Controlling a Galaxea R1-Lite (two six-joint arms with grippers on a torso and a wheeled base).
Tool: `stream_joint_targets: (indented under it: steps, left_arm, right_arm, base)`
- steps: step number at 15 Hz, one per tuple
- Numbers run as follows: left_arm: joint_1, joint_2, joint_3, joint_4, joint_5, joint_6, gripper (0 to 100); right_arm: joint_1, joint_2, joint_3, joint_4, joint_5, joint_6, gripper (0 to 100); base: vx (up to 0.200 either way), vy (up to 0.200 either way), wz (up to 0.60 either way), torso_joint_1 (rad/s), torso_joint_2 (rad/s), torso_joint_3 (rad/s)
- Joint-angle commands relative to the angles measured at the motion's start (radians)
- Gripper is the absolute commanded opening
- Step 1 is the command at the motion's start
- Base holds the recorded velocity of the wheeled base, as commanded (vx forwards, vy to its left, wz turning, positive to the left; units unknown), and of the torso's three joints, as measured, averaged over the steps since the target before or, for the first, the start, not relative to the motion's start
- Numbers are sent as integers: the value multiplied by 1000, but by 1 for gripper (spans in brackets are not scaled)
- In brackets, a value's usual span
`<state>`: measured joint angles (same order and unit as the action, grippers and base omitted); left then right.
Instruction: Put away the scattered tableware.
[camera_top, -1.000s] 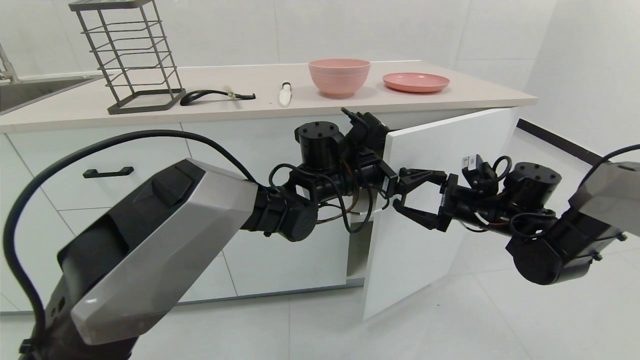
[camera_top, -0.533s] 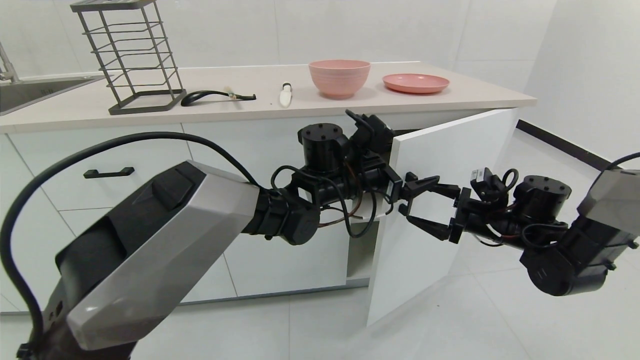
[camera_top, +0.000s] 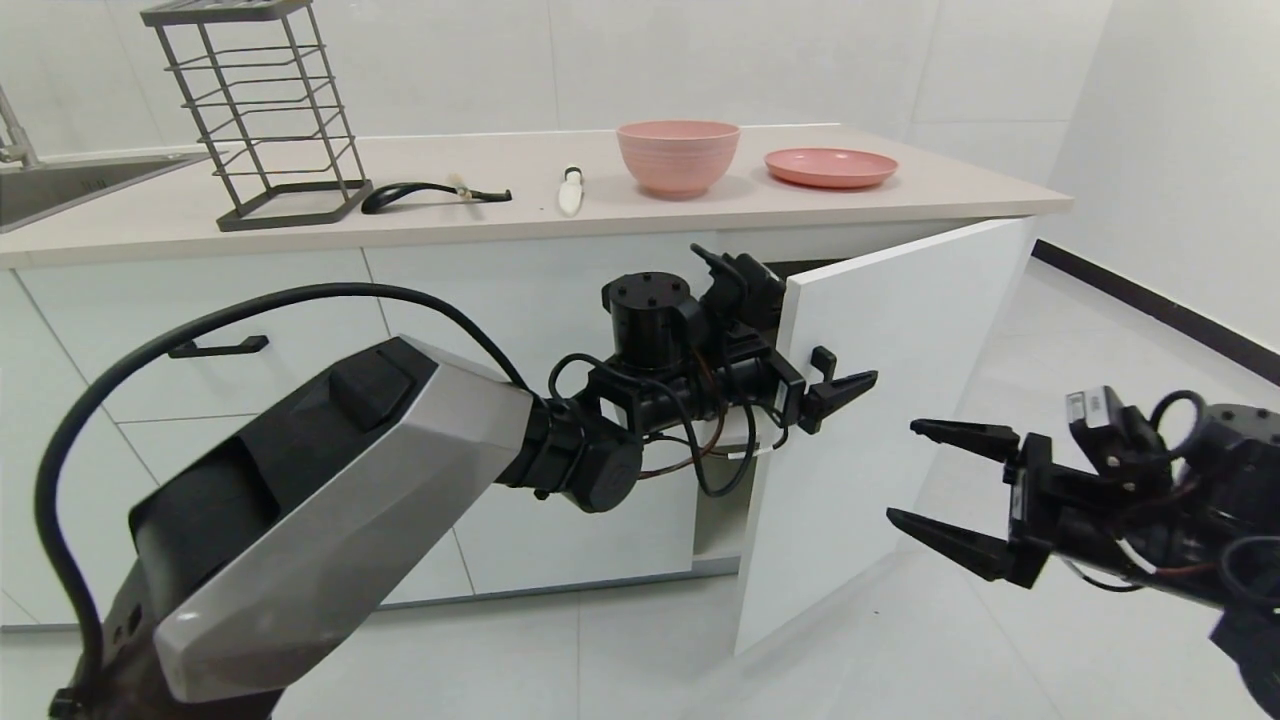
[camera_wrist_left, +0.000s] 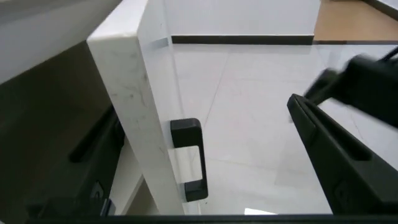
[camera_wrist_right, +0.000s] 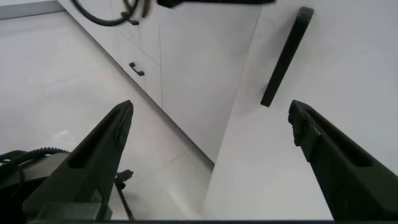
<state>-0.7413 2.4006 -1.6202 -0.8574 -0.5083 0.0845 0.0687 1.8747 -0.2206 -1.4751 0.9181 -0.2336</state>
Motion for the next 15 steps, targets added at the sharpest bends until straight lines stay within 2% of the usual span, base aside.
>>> stream_joint_targets:
  steps: [1, 8, 10, 15]
  left_arm:
    - [5, 14, -6, 6, 17, 0, 100]
    - [-4, 63, -6, -5, 25, 9, 100]
    - [-10, 63, -4, -6, 25, 9, 100]
    - [-66, 69, 14, -22, 30, 9, 100]
  right_arm:
    - [-9, -201, 99, 1, 1, -7, 100]
    - [-18, -439, 93, -2, -5, -10, 100]
    - [-53, -476, 95, -2, -5, -10, 100]
    - [-101, -506, 80, -10, -5, -9, 100]
  base:
    - [0, 0, 0, 0, 0, 0]
    - [0, 0, 0, 0, 0, 0]
    - [0, 0, 0, 0, 0, 0]
    - [0, 0, 0, 0, 0, 0]
